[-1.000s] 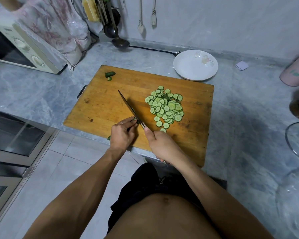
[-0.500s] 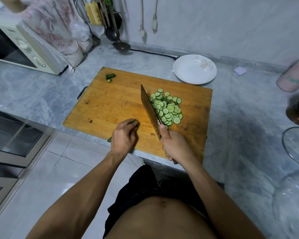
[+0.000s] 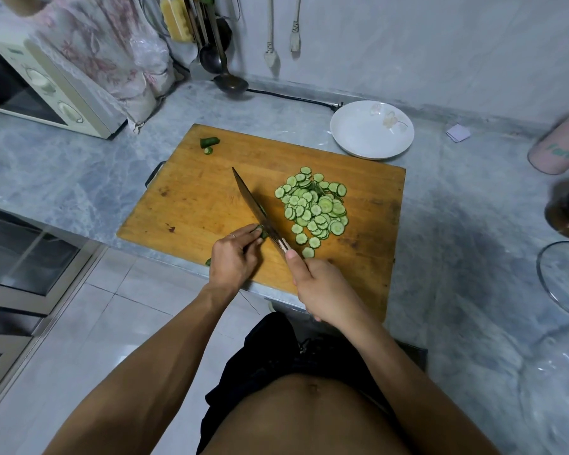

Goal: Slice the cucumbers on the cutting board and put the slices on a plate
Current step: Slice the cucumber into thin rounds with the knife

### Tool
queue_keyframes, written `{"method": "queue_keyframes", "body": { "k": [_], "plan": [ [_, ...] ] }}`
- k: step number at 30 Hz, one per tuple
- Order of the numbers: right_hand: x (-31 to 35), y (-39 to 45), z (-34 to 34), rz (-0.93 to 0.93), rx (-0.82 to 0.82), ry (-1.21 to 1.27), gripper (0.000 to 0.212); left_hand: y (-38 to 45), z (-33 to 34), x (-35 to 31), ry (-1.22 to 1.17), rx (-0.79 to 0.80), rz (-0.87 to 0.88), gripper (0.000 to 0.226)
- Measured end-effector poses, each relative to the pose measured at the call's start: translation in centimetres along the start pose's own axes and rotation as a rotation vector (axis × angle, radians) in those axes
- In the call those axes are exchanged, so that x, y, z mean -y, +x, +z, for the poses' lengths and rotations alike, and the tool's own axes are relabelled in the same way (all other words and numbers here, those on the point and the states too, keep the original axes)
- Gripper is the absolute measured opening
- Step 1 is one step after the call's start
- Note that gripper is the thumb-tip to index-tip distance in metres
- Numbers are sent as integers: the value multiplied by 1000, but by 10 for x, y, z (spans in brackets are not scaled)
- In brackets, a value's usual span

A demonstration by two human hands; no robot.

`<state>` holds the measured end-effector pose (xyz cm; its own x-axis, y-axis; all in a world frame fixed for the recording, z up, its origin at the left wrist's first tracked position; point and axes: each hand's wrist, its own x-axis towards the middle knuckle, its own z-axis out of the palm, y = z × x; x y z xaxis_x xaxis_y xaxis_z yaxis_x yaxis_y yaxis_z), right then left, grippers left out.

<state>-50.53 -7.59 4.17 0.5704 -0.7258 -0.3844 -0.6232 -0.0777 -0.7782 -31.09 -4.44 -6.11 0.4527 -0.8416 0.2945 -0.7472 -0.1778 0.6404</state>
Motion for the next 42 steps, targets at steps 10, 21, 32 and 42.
{"method": "queue_keyframes", "body": {
  "k": [10, 21, 32, 42],
  "plan": [
    [-2, 0, 1, 1, 32, -20, 56, 1, 0, 3, -19, 12, -38, 26],
    [-1, 30, 24, 3, -25, -75, 61, 1, -3, -5, 20, 24, -26, 24],
    [-23, 19, -12, 186, -87, 174, 66, -4, 0, -15, 91, -16, -82, 22],
    [-19, 14, -5, 69, -58, 53, 59, -5, 8, -15, 111, 64, -6, 28]
  ]
}}
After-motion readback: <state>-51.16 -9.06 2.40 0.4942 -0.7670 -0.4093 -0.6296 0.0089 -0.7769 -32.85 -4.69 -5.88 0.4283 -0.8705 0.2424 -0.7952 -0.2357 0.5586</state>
